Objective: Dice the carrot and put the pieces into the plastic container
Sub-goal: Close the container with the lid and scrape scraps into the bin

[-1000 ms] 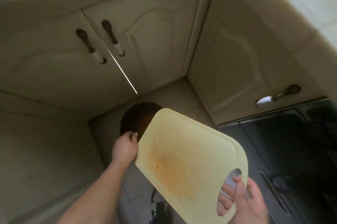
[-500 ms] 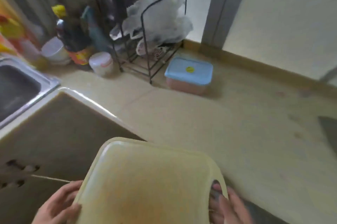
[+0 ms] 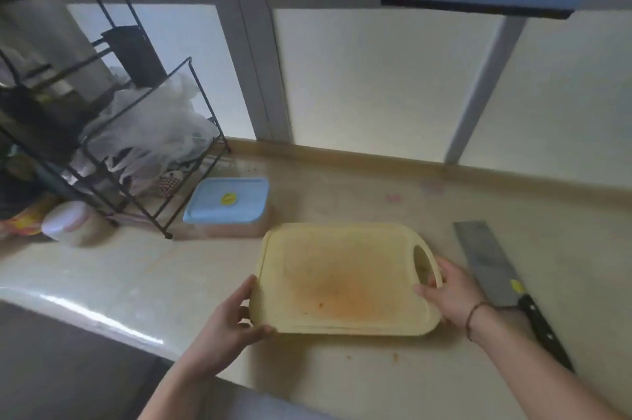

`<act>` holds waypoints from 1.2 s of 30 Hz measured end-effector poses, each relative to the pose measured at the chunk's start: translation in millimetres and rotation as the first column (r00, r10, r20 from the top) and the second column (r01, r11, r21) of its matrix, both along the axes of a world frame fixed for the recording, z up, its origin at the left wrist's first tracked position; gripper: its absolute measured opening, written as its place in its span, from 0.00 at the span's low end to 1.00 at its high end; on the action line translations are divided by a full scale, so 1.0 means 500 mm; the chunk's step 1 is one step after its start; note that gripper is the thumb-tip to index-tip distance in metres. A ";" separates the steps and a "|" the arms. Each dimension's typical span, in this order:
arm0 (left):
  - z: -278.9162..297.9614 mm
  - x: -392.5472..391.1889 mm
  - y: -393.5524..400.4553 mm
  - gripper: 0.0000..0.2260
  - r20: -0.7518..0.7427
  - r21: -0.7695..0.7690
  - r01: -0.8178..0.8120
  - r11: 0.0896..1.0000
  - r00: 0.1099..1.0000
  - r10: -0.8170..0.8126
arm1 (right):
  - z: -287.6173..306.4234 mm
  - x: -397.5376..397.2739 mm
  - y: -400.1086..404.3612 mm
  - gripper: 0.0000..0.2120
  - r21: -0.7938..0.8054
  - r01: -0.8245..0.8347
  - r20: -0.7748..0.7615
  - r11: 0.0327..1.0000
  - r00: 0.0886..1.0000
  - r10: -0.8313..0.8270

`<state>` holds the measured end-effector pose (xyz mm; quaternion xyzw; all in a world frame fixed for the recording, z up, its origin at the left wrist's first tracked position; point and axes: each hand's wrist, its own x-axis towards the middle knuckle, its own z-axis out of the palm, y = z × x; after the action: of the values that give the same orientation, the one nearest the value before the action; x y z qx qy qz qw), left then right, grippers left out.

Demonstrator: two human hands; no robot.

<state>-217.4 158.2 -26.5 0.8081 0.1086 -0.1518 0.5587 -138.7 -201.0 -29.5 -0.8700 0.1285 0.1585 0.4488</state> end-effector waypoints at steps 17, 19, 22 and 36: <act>-0.150 0.136 -0.095 0.33 0.456 0.817 -0.299 0.493 0.858 -0.236 | -0.053 0.242 0.017 0.34 -0.350 -0.074 0.172 0.934 0.975 0.141; -0.157 0.142 -0.091 0.29 0.466 0.811 -0.317 0.493 0.858 -0.215 | -0.062 0.227 0.006 0.35 -0.349 -0.113 0.188 0.931 0.964 0.187; -0.163 0.138 -0.087 0.25 0.481 0.782 -0.327 0.531 0.858 -0.180 | -0.097 0.162 -0.014 0.30 -0.355 -0.103 0.269 0.929 0.941 0.207; -0.188 0.001 -0.067 0.16 0.552 0.590 -0.327 0.738 0.831 -0.073 | -0.151 -0.098 0.041 0.27 -0.381 -0.209 0.521 0.901 0.756 0.396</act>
<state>-216.8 124.8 -120.7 0.9513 0.0506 0.1716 0.2512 -187.6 -180.7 -105.0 -0.9424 -0.1380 -0.0679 0.2970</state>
